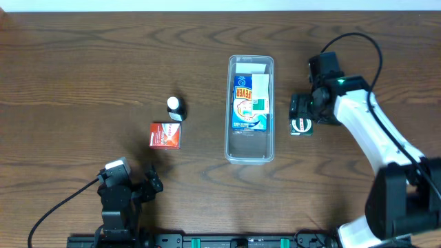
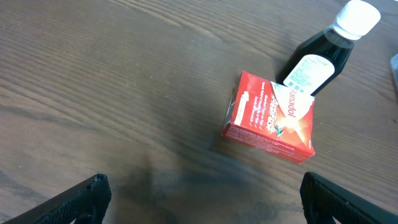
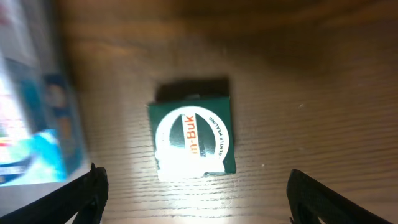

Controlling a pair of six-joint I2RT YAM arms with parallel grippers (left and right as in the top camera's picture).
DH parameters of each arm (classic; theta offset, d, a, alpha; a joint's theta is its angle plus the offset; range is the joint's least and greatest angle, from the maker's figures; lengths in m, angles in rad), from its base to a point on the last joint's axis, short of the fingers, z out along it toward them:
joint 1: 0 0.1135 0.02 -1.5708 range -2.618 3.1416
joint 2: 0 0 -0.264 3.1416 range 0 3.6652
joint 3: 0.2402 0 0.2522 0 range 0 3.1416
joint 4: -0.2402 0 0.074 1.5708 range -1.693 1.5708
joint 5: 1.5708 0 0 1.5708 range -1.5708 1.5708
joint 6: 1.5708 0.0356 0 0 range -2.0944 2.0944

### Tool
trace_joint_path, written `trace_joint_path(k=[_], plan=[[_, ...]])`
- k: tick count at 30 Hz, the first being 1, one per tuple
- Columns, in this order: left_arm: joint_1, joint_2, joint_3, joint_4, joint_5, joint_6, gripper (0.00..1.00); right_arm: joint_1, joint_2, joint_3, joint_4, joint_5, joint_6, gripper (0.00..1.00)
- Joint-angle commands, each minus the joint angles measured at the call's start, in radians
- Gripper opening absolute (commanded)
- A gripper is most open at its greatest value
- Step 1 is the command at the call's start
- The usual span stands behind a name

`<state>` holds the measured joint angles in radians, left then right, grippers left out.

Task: Pack container
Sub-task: 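Release, move right gripper to the green Zam-Buk box and grasp it, then lower the green Zam-Buk box into the container with the right gripper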

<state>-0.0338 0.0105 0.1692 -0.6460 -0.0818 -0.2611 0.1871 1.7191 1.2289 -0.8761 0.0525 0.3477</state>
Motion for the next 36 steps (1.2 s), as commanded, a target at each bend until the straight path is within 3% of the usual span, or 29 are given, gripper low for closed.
trace_joint_path(k=[1,9,21,36], plan=[[0.004,-0.001,-0.013,0.003,-0.011,0.010,0.98,-0.005,0.071,-0.016,0.000,0.004,-0.035,0.90],[0.004,-0.001,-0.013,0.003,-0.011,0.010,0.98,-0.004,0.200,-0.016,0.053,-0.001,-0.047,0.87],[0.004,-0.001,-0.013,0.003,-0.011,0.010,0.98,-0.006,0.200,-0.015,0.069,0.000,-0.047,0.57],[0.004,-0.001,-0.013,0.003,-0.011,0.010,0.98,0.154,-0.274,0.002,0.155,-0.029,0.028,0.45]])
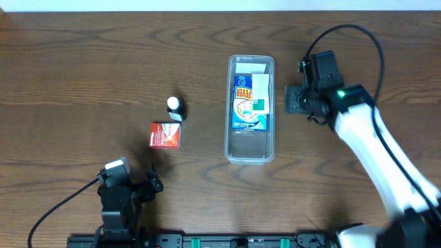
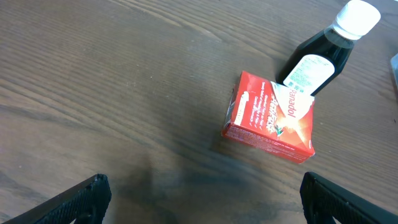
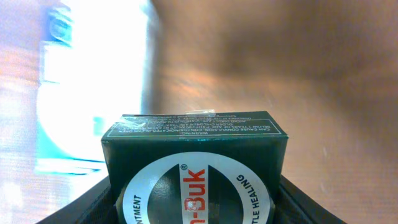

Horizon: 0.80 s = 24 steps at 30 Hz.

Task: Pack container
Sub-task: 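Lower the green Zam-Buk box into the container with the right gripper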

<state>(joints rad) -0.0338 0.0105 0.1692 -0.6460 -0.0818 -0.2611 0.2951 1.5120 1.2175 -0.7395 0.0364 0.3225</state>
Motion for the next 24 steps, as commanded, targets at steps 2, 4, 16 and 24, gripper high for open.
trace_joint_path(k=[2,4,16,24], plan=[[0.004,-0.001,-0.013,0.003,-0.011,0.010,0.98,0.097,-0.085,0.013,0.063,-0.014,0.086,0.43],[0.004,-0.001,-0.013,0.003,-0.011,0.010,0.98,0.143,-0.071,0.013,0.116,-0.010,0.112,0.43],[0.004,-0.001,-0.013,0.003,-0.011,0.010,0.98,0.236,0.266,0.013,0.476,-0.010,0.267,0.45],[0.004,-0.001,-0.013,0.003,-0.011,0.010,0.98,0.207,0.356,0.013,0.549,0.001,0.263,0.46]])
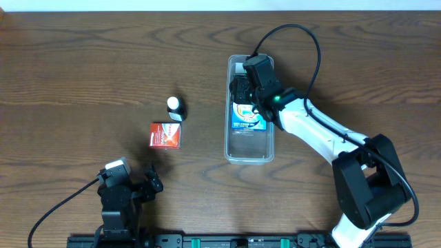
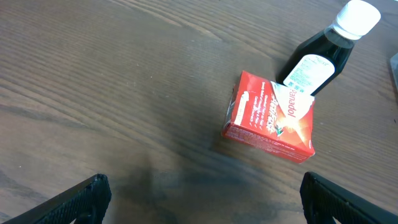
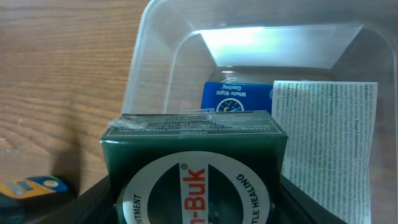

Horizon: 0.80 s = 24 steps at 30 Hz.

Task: Pack container
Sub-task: 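Lower the green Zam-Buk box into the container with the right gripper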

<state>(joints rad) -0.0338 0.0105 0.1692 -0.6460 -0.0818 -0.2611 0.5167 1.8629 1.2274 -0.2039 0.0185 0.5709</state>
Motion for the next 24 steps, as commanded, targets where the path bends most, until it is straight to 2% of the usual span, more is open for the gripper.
trace_joint_path(k=[1,3,5,9,19,22,24], plan=[[0.004,-0.001,-0.013,0.003,-0.011,0.010,0.98,-0.016,0.005,0.003,0.013,0.020,0.015,0.48],[0.004,-0.001,-0.013,0.003,-0.011,0.010,0.98,-0.020,0.005,0.003,0.013,0.026,0.015,0.59],[0.004,-0.001,-0.013,0.003,-0.011,0.010,0.98,-0.023,0.004,0.003,0.013,0.034,0.012,0.66],[0.004,-0.001,-0.013,0.003,-0.011,0.010,0.98,-0.025,-0.002,0.003,0.012,0.025,-0.042,0.68],[0.004,-0.001,-0.013,0.003,-0.011,0.010,0.98,-0.026,-0.011,0.003,0.021,-0.002,-0.063,0.69],[0.004,-0.001,-0.013,0.003,-0.011,0.010,0.98,-0.026,-0.016,0.003,0.021,-0.024,-0.063,0.64],[0.004,-0.001,-0.013,0.003,-0.011,0.010,0.98,-0.026,-0.021,0.003,0.016,-0.056,-0.063,0.52]])
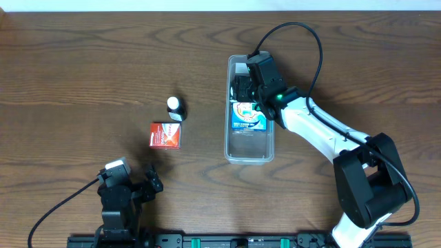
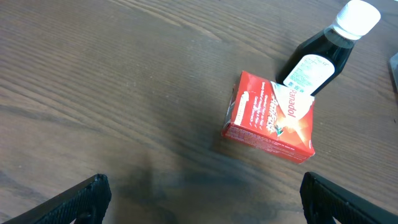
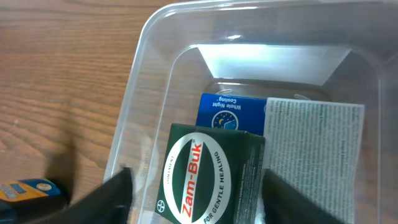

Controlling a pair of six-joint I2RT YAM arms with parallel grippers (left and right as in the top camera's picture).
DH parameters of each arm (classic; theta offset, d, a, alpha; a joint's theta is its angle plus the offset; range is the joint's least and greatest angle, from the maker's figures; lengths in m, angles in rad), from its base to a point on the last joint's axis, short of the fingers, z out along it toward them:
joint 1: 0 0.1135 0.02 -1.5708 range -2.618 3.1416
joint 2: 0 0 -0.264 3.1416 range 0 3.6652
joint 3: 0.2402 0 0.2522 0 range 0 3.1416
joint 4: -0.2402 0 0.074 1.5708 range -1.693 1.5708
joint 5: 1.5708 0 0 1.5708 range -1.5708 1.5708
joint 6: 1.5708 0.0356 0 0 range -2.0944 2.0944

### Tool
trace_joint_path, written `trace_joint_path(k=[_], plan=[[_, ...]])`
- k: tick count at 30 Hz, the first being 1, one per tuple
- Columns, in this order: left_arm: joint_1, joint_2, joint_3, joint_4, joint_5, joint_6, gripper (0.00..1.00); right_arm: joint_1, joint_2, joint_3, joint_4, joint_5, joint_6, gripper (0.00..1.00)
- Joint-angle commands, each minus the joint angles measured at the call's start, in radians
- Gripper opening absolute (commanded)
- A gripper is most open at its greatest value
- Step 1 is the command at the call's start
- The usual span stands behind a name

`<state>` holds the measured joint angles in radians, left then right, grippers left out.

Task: Pack container
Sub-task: 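Lower the green Zam-Buk box into the container with the right gripper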

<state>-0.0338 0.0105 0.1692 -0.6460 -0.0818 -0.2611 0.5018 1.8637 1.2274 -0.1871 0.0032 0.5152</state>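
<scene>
The clear plastic container (image 1: 250,157) stands mid-table with a blue and white box (image 1: 248,114) inside. My right gripper (image 1: 242,84) hangs over its far end, open. The dark green Zam-Buk box (image 3: 210,174) lies tilted inside, on a blue box (image 3: 231,107) beside a printed leaflet (image 3: 314,155), with a right fingertip (image 3: 118,190) on either side of it. The red Panadol box (image 2: 272,118) and a dark bottle with a white cap (image 2: 326,46) stand left of the container. My left gripper (image 2: 202,208) is open near the front edge, holding nothing.
The container wall (image 3: 140,81) rises close to the left of my right gripper's fingers. The right arm (image 1: 324,131) reaches across the table from the front right. A cable (image 1: 62,203) trails from the left arm.
My right gripper has opened and the Zam-Buk box now lies in the container's far end, lower than the fingers. The left arm has not moved.
My right gripper stood open above the Zam-Buk box on the table right of the container. Then it was shut on the box and raised beside the container, then over the container's far end. Now the box lies inside, let go.
</scene>
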Motion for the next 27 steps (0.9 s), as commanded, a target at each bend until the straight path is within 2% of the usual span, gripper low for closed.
trace_joint_path(k=[1,3,6,8,20,27], plan=[[0.004,-0.001,-0.013,0.003,-0.011,0.010,0.98,-0.011,-0.028,0.003,-0.011,-0.063,-0.007,0.46],[0.004,-0.001,-0.013,0.003,-0.011,0.010,0.98,-0.011,-0.035,0.003,-0.037,-0.088,-0.006,0.32],[0.004,-0.001,-0.013,0.003,-0.011,0.010,0.98,-0.010,-0.045,0.003,-0.075,-0.095,0.009,0.07],[0.004,-0.001,-0.013,0.003,-0.011,0.010,0.98,-0.010,-0.051,0.003,-0.095,-0.093,0.008,0.02],[0.004,-0.001,-0.013,0.003,-0.011,0.010,0.98,-0.012,-0.043,0.003,-0.093,0.033,0.006,0.01],[0.004,-0.001,-0.013,0.003,-0.011,0.010,0.98,-0.012,0.032,0.003,-0.061,0.038,0.003,0.01]])
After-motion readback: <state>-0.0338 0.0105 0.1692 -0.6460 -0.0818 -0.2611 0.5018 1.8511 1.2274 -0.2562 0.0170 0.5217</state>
